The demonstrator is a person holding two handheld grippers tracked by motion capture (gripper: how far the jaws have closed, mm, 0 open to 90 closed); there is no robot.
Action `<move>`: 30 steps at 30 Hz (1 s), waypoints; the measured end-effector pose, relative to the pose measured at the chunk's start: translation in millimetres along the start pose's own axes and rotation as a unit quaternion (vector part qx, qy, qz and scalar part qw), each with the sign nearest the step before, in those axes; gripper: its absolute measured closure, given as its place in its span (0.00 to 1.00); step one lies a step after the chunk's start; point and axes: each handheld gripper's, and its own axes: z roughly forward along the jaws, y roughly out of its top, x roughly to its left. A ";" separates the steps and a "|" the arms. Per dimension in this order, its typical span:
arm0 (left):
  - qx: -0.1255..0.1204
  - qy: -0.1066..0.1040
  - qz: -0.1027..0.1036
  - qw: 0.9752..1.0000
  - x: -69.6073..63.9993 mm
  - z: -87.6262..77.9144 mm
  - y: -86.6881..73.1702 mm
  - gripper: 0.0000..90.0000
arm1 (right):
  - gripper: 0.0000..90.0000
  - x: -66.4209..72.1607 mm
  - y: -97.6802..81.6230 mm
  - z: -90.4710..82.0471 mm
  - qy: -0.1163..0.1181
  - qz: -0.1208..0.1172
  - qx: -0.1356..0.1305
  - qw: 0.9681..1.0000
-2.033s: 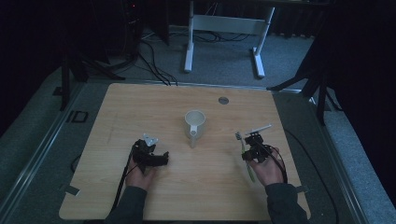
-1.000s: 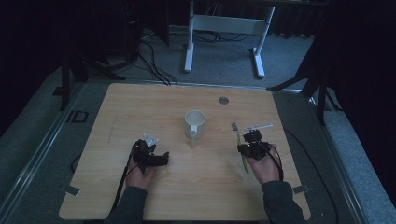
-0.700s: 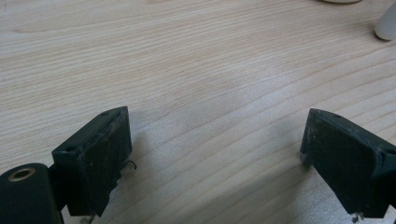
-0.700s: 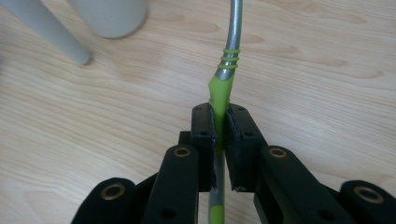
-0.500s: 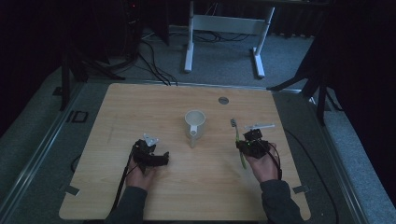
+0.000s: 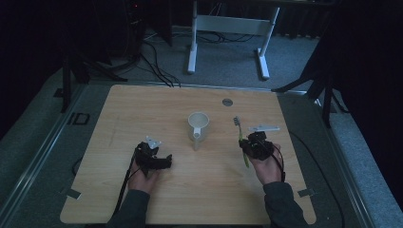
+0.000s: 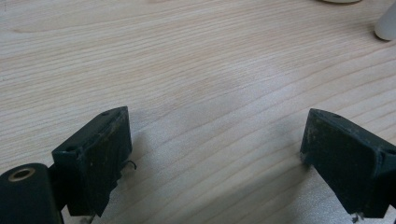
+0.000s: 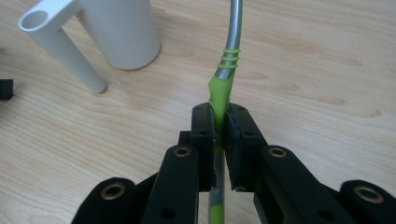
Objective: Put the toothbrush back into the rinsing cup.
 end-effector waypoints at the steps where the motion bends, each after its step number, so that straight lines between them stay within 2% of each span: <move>1: 0.000 0.000 0.000 1.000 0.0 0.0 0.0 0.10 | 0.91 0.6 0.2 -0.1 0.000 -0.002 -0.003 1.000; 18: -0.001 0.000 -0.001 1.000 -0.2 0.1 0.0 0.10 | 0.91 3.3 3.6 -1.8 0.020 -0.007 -0.040 0.999; 30: 0.000 0.000 0.000 1.000 0.0 0.0 0.0 0.10 | 0.91 8.5 5.8 -3.6 0.023 -0.017 -0.067 0.997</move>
